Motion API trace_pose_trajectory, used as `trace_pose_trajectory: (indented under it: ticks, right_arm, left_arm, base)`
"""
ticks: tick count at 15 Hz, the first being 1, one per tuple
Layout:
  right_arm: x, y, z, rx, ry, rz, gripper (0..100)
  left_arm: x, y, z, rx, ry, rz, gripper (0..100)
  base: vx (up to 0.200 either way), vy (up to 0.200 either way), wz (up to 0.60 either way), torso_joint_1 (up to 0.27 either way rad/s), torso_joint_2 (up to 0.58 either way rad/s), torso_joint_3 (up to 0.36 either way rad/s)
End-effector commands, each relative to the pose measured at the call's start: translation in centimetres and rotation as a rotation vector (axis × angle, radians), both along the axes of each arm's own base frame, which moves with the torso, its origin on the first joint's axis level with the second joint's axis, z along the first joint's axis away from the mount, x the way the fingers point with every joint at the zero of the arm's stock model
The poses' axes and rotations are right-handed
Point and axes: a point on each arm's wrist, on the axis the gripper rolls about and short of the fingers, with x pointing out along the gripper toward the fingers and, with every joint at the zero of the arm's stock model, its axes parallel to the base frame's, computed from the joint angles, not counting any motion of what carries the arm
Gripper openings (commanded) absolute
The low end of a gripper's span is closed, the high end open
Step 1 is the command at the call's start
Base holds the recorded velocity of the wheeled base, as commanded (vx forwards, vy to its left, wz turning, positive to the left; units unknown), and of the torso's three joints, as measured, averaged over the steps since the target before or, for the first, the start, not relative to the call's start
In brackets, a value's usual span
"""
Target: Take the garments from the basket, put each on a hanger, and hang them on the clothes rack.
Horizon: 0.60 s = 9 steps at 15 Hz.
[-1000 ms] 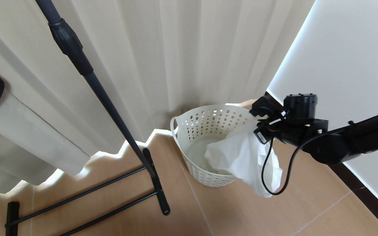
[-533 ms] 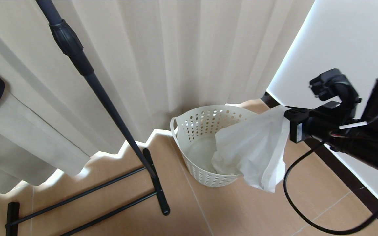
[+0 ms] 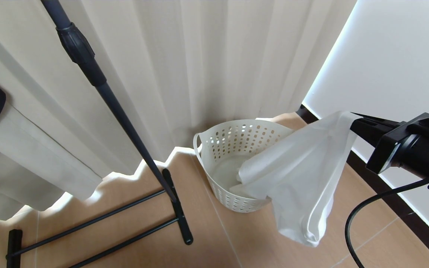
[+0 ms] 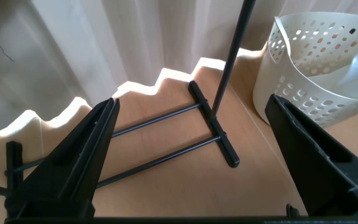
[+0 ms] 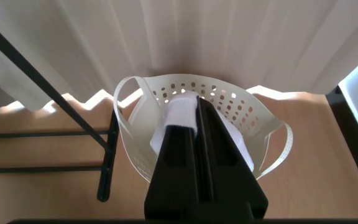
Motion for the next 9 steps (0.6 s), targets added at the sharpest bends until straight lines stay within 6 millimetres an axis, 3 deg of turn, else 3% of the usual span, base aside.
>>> trace_pose_trajectory:
  ticks: [1, 5, 9]
  right_arm:
    - [-0.14, 0.02, 0.03, 0.001, -0.002, 0.005, 0]
    - [0.27, 0.26, -0.45, -0.011, 0.016, 0.003, 0]
    - [0.28, 0.27, -0.38, -0.011, 0.014, 0.003, 0]
  left_arm:
    - [0.00, 0.00, -0.01, 0.000, 0.001, 0.000, 100]
    - [0.01, 0.00, 0.01, -0.002, 0.001, 0.000, 100]
    - [0.01, 0.00, 0.01, -0.003, 0.001, 0.000, 100]
  base:
    - [0.000, 0.000, 0.00, 0.000, 0.00, 0.000]
    - [0.000, 0.000, 0.00, 0.000, 0.00, 0.000]
    - [0.000, 0.000, 0.00, 0.001, 0.00, 0.145]
